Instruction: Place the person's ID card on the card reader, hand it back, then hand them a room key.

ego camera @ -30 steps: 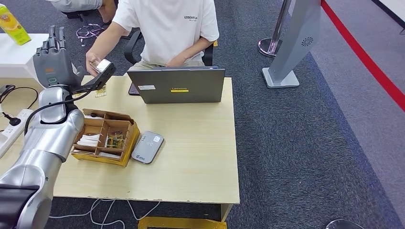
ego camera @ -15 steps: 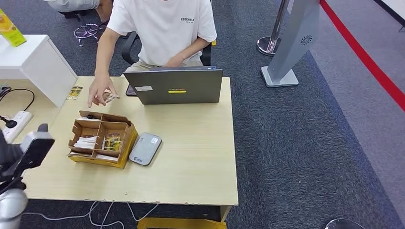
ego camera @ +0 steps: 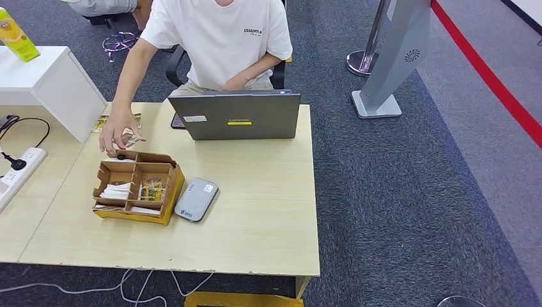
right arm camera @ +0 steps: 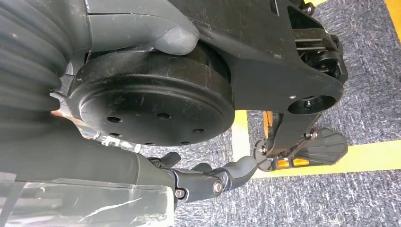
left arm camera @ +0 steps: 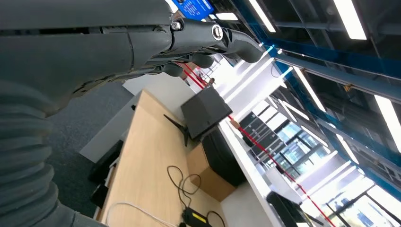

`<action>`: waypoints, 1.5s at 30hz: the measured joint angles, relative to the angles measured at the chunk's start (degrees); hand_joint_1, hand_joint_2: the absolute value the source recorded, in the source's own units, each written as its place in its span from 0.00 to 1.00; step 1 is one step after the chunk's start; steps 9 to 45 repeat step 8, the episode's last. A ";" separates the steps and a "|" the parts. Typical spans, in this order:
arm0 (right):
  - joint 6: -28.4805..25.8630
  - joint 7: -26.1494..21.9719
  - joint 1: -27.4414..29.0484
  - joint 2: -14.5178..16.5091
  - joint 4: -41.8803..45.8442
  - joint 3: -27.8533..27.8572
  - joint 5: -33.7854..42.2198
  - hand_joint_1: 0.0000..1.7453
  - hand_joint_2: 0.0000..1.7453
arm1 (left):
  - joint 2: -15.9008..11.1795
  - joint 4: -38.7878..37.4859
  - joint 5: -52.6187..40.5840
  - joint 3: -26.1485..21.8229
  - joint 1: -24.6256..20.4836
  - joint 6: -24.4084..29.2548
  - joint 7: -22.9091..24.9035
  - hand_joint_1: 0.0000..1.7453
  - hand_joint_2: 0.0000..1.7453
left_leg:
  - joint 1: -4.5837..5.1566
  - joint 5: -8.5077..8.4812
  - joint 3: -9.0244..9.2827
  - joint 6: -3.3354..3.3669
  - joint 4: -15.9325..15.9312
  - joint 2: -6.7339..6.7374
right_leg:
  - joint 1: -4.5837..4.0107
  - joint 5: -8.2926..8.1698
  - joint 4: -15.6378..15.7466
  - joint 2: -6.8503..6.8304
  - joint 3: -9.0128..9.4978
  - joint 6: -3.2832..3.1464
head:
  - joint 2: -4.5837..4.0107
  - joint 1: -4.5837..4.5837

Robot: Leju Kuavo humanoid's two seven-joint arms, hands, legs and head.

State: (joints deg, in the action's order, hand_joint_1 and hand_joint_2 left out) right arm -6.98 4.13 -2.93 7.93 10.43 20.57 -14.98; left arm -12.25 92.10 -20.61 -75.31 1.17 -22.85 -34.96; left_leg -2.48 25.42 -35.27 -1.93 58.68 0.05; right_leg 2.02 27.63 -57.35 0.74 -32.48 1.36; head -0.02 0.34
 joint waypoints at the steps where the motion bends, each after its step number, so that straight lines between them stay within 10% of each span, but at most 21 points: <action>1: -0.02 0.00 -0.02 0.02 0.01 0.03 -0.01 0.00 1.00 | 0.19 -0.12 -0.01 -0.83 -0.17 -0.02 0.01 0.00 1.00 | 0.00 0.00 0.00 0.00 0.00 -0.02 | 0.00 0.00 0.00 -0.02 0.02 0.00 | 0.00 0.00; 45: -0.03 0.00 -0.07 0.08 0.02 0.07 -0.04 0.00 1.00 | 0.71 -0.59 -0.04 -3.08 -0.59 -0.14 0.03 0.00 1.00 | 0.00 -0.01 0.03 -0.01 0.00 -0.11 | 0.00 -0.01 0.00 -0.10 0.16 -0.01 | 0.00 0.00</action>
